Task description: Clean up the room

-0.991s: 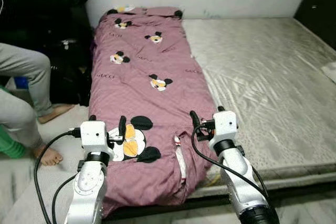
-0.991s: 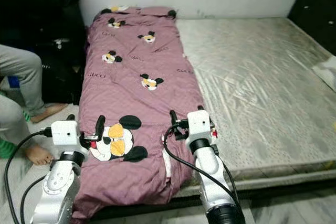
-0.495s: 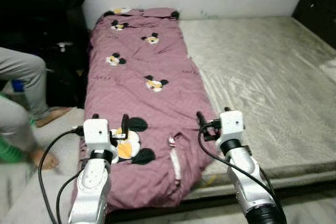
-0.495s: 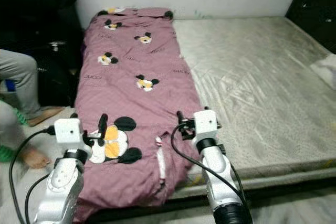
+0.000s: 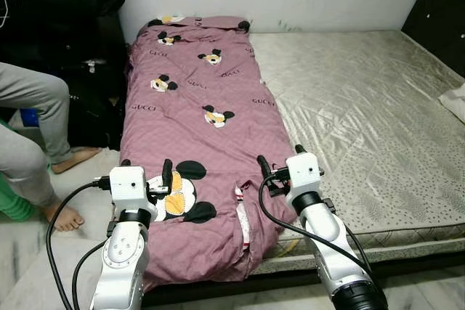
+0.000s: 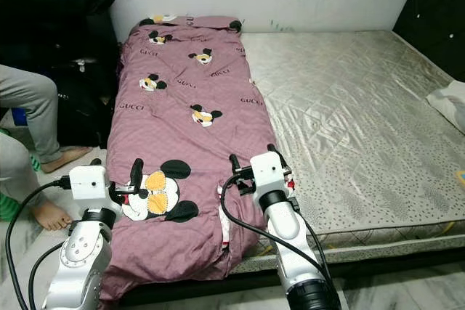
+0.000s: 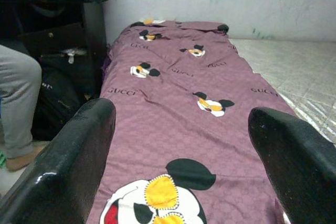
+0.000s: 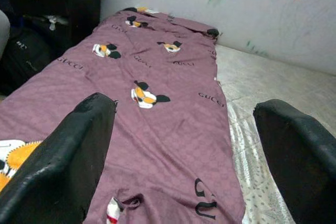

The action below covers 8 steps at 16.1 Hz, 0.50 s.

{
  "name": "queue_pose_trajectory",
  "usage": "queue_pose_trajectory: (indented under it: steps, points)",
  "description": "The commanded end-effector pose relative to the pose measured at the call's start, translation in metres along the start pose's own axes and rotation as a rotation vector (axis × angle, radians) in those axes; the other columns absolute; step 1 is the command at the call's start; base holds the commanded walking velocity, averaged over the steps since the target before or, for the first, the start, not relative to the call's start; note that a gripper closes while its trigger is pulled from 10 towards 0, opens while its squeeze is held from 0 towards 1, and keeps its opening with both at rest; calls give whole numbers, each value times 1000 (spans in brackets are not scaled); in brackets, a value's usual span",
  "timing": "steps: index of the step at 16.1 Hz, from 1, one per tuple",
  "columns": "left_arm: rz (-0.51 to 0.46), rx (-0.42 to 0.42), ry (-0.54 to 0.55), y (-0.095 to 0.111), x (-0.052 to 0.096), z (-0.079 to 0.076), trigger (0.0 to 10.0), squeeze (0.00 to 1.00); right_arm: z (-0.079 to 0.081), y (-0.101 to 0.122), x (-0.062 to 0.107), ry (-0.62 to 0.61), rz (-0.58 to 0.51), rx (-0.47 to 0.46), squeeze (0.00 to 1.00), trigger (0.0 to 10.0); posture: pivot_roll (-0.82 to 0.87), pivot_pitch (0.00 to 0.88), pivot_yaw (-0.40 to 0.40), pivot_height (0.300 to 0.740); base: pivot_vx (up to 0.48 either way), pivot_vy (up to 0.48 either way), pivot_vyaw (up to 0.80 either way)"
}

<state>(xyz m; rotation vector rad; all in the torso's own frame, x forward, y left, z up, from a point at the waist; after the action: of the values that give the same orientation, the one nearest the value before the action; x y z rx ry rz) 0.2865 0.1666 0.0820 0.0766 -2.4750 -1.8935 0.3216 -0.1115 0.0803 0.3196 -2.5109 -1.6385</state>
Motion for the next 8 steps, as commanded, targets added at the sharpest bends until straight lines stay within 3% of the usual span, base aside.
queue_pose_trajectory:
  steps: [1, 3, 6, 8]
  points:
    - [4, 6, 17, 0, 1, 3, 10000, 0, 1, 1, 0, 24, 1, -2, 0, 10000, 26, 71, -30, 740, 0, 0, 0]
    - [5, 11, 20, 0, 1, 3, 10000, 0, 1, 1, 0, 34, -5, 3, 0, 10000, 25, 76, -33, 740, 0, 0, 228]
    - [5, 13, 20, 1, 1, 3, 10000, 0, 1, 1, 1, 35, -8, 3, 0, 10000, 26, 81, -35, 740, 0, 0, 800]
    - [4, 16, 20, 1, 1, 3, 10000, 0, 0, 0, 1, 28, 1, -8, 0, 10000, 26, 81, -35, 740, 0, 0, 0]
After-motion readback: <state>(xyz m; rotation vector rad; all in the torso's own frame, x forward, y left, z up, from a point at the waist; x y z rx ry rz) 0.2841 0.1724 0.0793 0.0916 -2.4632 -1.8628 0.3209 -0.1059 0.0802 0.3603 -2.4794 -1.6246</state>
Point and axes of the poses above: a point about 5 cm out from each wrist's last joint towards the gripper, its own x axis pointing back from the gripper into the wrist, its own y axis along the axis of the wrist's last joint, z = x × y, the point moved 2 cm from there along -x, pointing out of the wrist towards the gripper, and after that the axes turned 14 degrees about x, right-handed, at the moved point
